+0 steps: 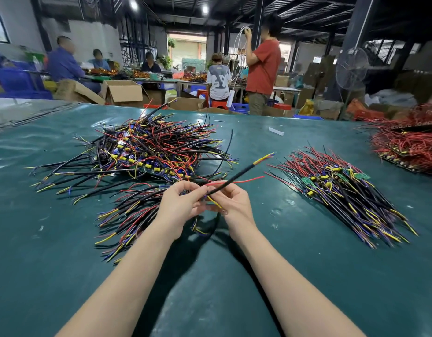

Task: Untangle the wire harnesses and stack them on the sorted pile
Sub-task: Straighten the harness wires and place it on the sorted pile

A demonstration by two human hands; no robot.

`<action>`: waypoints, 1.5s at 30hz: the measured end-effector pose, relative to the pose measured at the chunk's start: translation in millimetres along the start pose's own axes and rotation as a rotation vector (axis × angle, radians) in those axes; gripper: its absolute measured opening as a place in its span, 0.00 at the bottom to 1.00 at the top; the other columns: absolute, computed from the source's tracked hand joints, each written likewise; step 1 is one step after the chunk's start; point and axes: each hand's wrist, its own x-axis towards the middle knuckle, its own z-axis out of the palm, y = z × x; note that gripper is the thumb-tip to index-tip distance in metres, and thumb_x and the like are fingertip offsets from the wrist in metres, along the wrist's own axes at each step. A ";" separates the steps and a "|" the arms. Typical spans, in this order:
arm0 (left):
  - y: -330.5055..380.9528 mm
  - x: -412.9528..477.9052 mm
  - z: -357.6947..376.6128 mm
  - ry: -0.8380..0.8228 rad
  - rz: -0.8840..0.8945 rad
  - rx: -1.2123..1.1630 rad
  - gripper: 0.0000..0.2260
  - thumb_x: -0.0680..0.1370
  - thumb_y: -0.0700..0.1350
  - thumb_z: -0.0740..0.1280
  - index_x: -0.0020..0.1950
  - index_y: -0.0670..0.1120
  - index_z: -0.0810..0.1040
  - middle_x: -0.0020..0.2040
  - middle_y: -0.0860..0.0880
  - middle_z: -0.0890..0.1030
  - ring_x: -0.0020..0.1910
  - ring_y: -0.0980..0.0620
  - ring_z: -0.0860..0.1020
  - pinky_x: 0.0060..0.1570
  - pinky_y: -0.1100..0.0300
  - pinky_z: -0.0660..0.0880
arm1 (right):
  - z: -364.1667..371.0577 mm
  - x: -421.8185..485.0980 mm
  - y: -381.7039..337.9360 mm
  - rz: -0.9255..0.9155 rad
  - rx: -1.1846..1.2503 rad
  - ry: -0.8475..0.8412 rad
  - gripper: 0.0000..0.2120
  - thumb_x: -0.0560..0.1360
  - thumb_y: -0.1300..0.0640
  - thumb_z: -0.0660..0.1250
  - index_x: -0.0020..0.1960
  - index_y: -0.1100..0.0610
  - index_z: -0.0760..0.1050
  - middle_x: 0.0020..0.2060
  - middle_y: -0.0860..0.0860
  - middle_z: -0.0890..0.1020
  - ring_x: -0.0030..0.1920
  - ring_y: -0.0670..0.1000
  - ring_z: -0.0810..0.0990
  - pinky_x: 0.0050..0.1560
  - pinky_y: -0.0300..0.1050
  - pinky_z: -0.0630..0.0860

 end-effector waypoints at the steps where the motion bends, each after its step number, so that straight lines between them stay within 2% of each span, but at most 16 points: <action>1: -1.1 0.9 -0.1 0.001 0.005 -0.014 0.08 0.75 0.35 0.67 0.38 0.43 0.72 0.35 0.45 0.74 0.32 0.51 0.71 0.26 0.71 0.73 | 0.8 0.6 -0.1 -0.007 0.002 0.026 0.12 0.74 0.71 0.62 0.37 0.58 0.74 0.25 0.45 0.80 0.28 0.40 0.77 0.32 0.32 0.75; 6: -0.5 2.8 -0.1 -0.018 0.006 0.001 0.07 0.72 0.33 0.69 0.39 0.43 0.76 0.33 0.47 0.76 0.26 0.58 0.76 0.32 0.69 0.77 | -3.1 4.5 -1.7 -0.025 0.018 0.122 0.10 0.74 0.69 0.64 0.36 0.60 0.76 0.24 0.47 0.79 0.25 0.42 0.76 0.30 0.33 0.74; 9: -0.5 2.3 -2.6 -0.070 0.008 0.047 0.09 0.70 0.29 0.69 0.41 0.42 0.77 0.33 0.47 0.79 0.28 0.56 0.80 0.34 0.67 0.79 | -5.0 6.0 -0.4 0.008 0.052 0.129 0.09 0.75 0.68 0.63 0.38 0.59 0.76 0.24 0.47 0.79 0.24 0.43 0.76 0.28 0.35 0.75; 12: -2.1 0.9 -4.2 -0.133 0.019 0.154 0.12 0.69 0.26 0.68 0.42 0.43 0.78 0.30 0.50 0.81 0.27 0.58 0.79 0.29 0.68 0.76 | -8.9 7.4 -1.7 -0.006 0.011 0.130 0.09 0.75 0.68 0.63 0.38 0.59 0.76 0.25 0.46 0.79 0.25 0.43 0.76 0.27 0.37 0.76; 14: -3.3 0.3 -4.0 -0.152 0.029 0.185 0.13 0.69 0.26 0.67 0.42 0.44 0.78 0.30 0.50 0.81 0.26 0.59 0.78 0.28 0.69 0.74 | -13.1 7.5 -2.5 -0.005 0.012 0.117 0.09 0.75 0.69 0.63 0.38 0.60 0.75 0.28 0.51 0.77 0.27 0.45 0.77 0.28 0.37 0.77; 18: -4.7 0.8 -4.6 -0.169 -0.008 0.128 0.09 0.71 0.29 0.67 0.40 0.43 0.76 0.32 0.49 0.79 0.27 0.57 0.79 0.28 0.66 0.76 | -13.9 7.7 -1.5 0.018 0.025 0.102 0.10 0.75 0.72 0.61 0.37 0.61 0.72 0.29 0.55 0.76 0.27 0.48 0.76 0.27 0.40 0.78; 20: -6.2 1.2 -2.9 -0.149 -0.037 0.067 0.08 0.73 0.33 0.68 0.37 0.43 0.73 0.33 0.48 0.76 0.28 0.52 0.78 0.28 0.64 0.77 | -10.9 8.1 -1.3 0.013 0.005 0.071 0.11 0.74 0.74 0.61 0.38 0.61 0.71 0.27 0.51 0.77 0.25 0.45 0.77 0.26 0.41 0.78; 23: -9.2 3.6 -3.1 -0.084 0.005 0.063 0.09 0.73 0.34 0.69 0.35 0.40 0.72 0.34 0.46 0.74 0.31 0.51 0.78 0.31 0.63 0.80 | -8.1 7.5 -0.5 0.016 -0.068 0.029 0.11 0.73 0.73 0.62 0.38 0.60 0.73 0.24 0.47 0.78 0.26 0.43 0.77 0.28 0.38 0.78; 26: -10.2 4.6 -3.9 -0.074 0.031 0.074 0.04 0.72 0.33 0.70 0.40 0.39 0.76 0.35 0.44 0.77 0.33 0.51 0.79 0.32 0.64 0.79 | -9.4 7.2 -0.9 0.051 -0.061 0.009 0.08 0.74 0.70 0.64 0.37 0.62 0.74 0.28 0.51 0.79 0.28 0.45 0.78 0.32 0.40 0.80; 29: -12.3 4.6 0.0 -0.023 0.040 -0.011 0.08 0.72 0.32 0.69 0.49 0.38 0.76 0.37 0.43 0.77 0.30 0.55 0.80 0.33 0.64 0.79 | -10.8 8.8 0.5 0.050 -0.041 0.057 0.10 0.74 0.69 0.64 0.35 0.61 0.75 0.24 0.48 0.79 0.28 0.45 0.78 0.32 0.40 0.79; 31: -14.4 3.5 3.3 0.014 0.041 -0.072 0.07 0.72 0.31 0.69 0.47 0.38 0.76 0.40 0.42 0.78 0.30 0.56 0.80 0.36 0.63 0.81 | -8.7 8.9 4.1 0.055 -0.039 0.128 0.10 0.73 0.69 0.65 0.35 0.60 0.75 0.24 0.48 0.78 0.29 0.46 0.77 0.35 0.41 0.77; 35: -17.0 2.1 9.1 0.045 0.017 -0.149 0.05 0.72 0.29 0.67 0.43 0.38 0.76 0.38 0.42 0.80 0.30 0.56 0.81 0.33 0.65 0.80 | -6.9 9.3 8.2 0.105 0.078 0.233 0.11 0.72 0.72 0.64 0.36 0.59 0.74 0.29 0.50 0.78 0.28 0.44 0.77 0.28 0.35 0.76; 40: -12.9 7.2 4.8 0.023 -0.106 -0.127 0.07 0.72 0.29 0.65 0.37 0.37 0.77 0.34 0.42 0.79 0.33 0.48 0.78 0.30 0.63 0.79 | -8.1 12.6 8.7 0.090 -0.010 0.221 0.13 0.72 0.73 0.64 0.35 0.58 0.74 0.26 0.50 0.77 0.25 0.43 0.76 0.25 0.34 0.74; 42: -11.5 11.1 3.4 0.017 -0.104 -0.112 0.09 0.72 0.29 0.65 0.33 0.37 0.77 0.30 0.44 0.79 0.30 0.50 0.79 0.30 0.63 0.79 | -9.5 16.5 5.9 0.059 -0.028 0.254 0.14 0.72 0.74 0.64 0.34 0.58 0.74 0.25 0.50 0.76 0.22 0.42 0.75 0.24 0.34 0.74; 45: -12.3 12.3 10.0 -0.021 -0.087 -0.119 0.08 0.72 0.29 0.66 0.34 0.37 0.77 0.25 0.47 0.79 0.25 0.55 0.79 0.29 0.64 0.78 | -23.4 22.2 0.4 0.013 0.005 0.349 0.14 0.71 0.75 0.64 0.33 0.59 0.74 0.21 0.47 0.77 0.22 0.41 0.76 0.25 0.33 0.74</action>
